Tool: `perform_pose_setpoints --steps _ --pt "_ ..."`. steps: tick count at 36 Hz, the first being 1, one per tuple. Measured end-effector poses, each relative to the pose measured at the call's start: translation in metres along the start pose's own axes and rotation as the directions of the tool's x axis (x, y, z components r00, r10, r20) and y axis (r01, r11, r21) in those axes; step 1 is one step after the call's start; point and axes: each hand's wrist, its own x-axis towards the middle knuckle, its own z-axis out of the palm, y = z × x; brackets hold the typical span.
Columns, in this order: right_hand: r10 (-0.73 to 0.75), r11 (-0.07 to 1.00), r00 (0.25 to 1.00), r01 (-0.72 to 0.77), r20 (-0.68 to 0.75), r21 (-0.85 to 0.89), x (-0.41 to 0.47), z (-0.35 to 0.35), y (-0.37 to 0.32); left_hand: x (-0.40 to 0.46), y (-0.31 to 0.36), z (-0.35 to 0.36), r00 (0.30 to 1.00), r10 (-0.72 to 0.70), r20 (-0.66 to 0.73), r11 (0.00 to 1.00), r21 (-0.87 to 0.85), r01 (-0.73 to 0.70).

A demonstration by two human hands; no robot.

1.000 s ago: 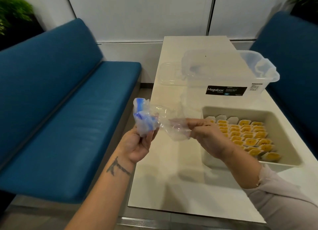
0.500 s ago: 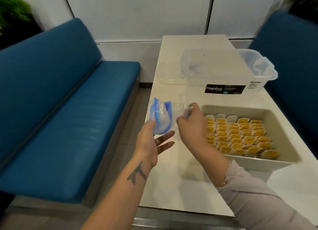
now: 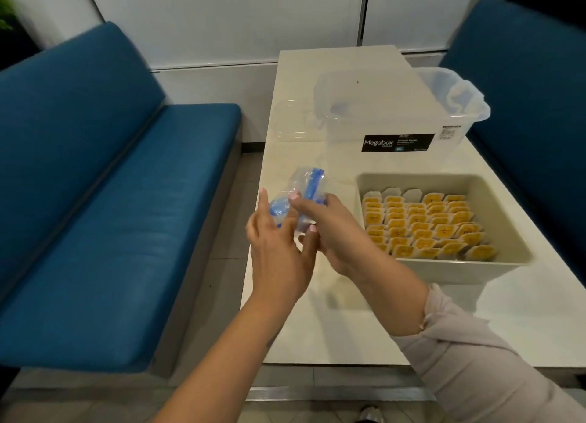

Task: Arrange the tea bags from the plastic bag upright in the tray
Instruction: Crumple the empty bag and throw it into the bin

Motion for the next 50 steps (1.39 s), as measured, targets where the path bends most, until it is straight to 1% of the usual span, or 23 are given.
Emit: perform_pose_setpoints --steps 2,3,4,6,8,9,10,11,14,16,19,22,26,28,34,40,44,46,48,50 --pt "-0.007 1.0 0.998 0.008 -0.066 0.005 0.004 -0.003 0.002 -0.006 0.004 0.002 0.997 0.027 0.066 0.999 -0.042 -0.024" --pt "-0.014 0.999 0.996 0.017 -0.089 0.032 0.006 -0.007 0.003 -0.007 0.006 0.001 0.995 0.021 0.094 0.992 -0.128 -0.009" --pt "-0.023 0.998 0.995 0.029 -0.093 0.063 0.007 -0.012 0.004 -0.006 0.008 -0.002 0.993 -0.007 0.118 0.967 -0.25 0.036" --pt "-0.045 0.993 0.997 0.052 -0.067 0.106 0.007 -0.02 0.005 -0.003 0.008 -0.008 0.987 -0.089 0.135 0.876 -0.461 0.142" --pt "-0.071 0.988 0.997 0.076 -0.041 0.137 0.004 -0.028 0.005 0.003 0.009 -0.011 0.957 -0.205 0.207 0.745 -0.601 0.29" --pt "-0.086 0.985 0.996 0.09 -0.033 0.146 0.003 -0.031 0.004 0.007 0.009 -0.012 0.933 -0.246 0.262 0.669 -0.65 0.359" --pt "-0.099 0.983 0.995 0.102 -0.025 0.152 0.001 -0.035 0.003 0.009 0.011 -0.011 0.914 -0.262 0.309 0.615 -0.677 0.405" --pt "-0.108 0.983 0.994 0.109 -0.018 0.15 -0.001 -0.039 0.002 0.01 0.013 -0.011 0.908 -0.251 0.335 0.596 -0.686 0.417" --pt "-0.139 0.988 0.99 0.139 -0.003 0.062 -0.01 -0.057 -0.004 0.014 0.021 -0.007 0.929 -0.174 0.327 0.628 -0.69 0.36" --pt "-0.148 0.989 0.989 0.148 0.015 0.003 -0.018 -0.074 -0.013 0.016 0.025 -0.003 0.935 -0.126 0.332 0.679 -0.659 0.325" --pt "-0.187 0.981 0.982 0.188 0.031 -0.034 -0.032 -0.106 -0.027 0.018 0.04 0.003 0.932 -0.043 0.361 0.756 -0.597 0.266" --pt "-0.213 0.974 0.976 0.216 0.051 -0.061 -0.048 -0.138 -0.036 0.02 0.063 0.013 0.925 0.055 0.375 0.775 -0.6 0.197" --pt "-0.219 0.972 0.975 0.221 0.033 -0.08 -0.07 -0.184 -0.038 0.014 0.098 0.033 0.916 0.151 0.371 0.804 -0.585 0.105" --pt "-0.228 0.969 0.973 0.229 0.021 -0.089 -0.083 -0.207 -0.035 0.004 0.119 0.046 0.908 0.194 0.371 0.799 -0.598 0.073" --pt "-0.31 0.948 0.941 0.294 -0.137 -0.12 -0.13 -0.277 -0.013 -0.042 0.186 0.097 0.889 0.25 0.383 0.798 -0.602 0.035" --pt "-0.337 0.941 0.902 0.319 -0.269 -0.111 -0.184 -0.353 0.016 -0.109 0.254 0.147 0.898 0.321 0.3 0.773 -0.631 -0.065" --pt "-0.312 0.95 0.888 0.303 -0.337 -0.08 -0.215 -0.405 0.042 -0.154 0.289 0.182 0.914 0.32 0.249 0.772 -0.628 -0.099" --pt "-0.286 0.957 0.885 0.282 -0.367 -0.064 -0.229 -0.428 0.058 -0.174 0.303 0.198 0.906 0.327 0.268 0.775 -0.624 -0.095" --pt "-0.254 0.966 0.877 0.248 -0.408 -0.067 -0.24 -0.449 0.076 -0.192 0.311 0.215 0.878 0.345 0.331 0.774 -0.629 -0.067" --pt "-0.229 0.973 0.865 0.208 -0.447 -0.097 -0.25 -0.467 0.096 -0.206 0.314 0.236 0.845 0.382 0.373 0.776 -0.626 -0.074"
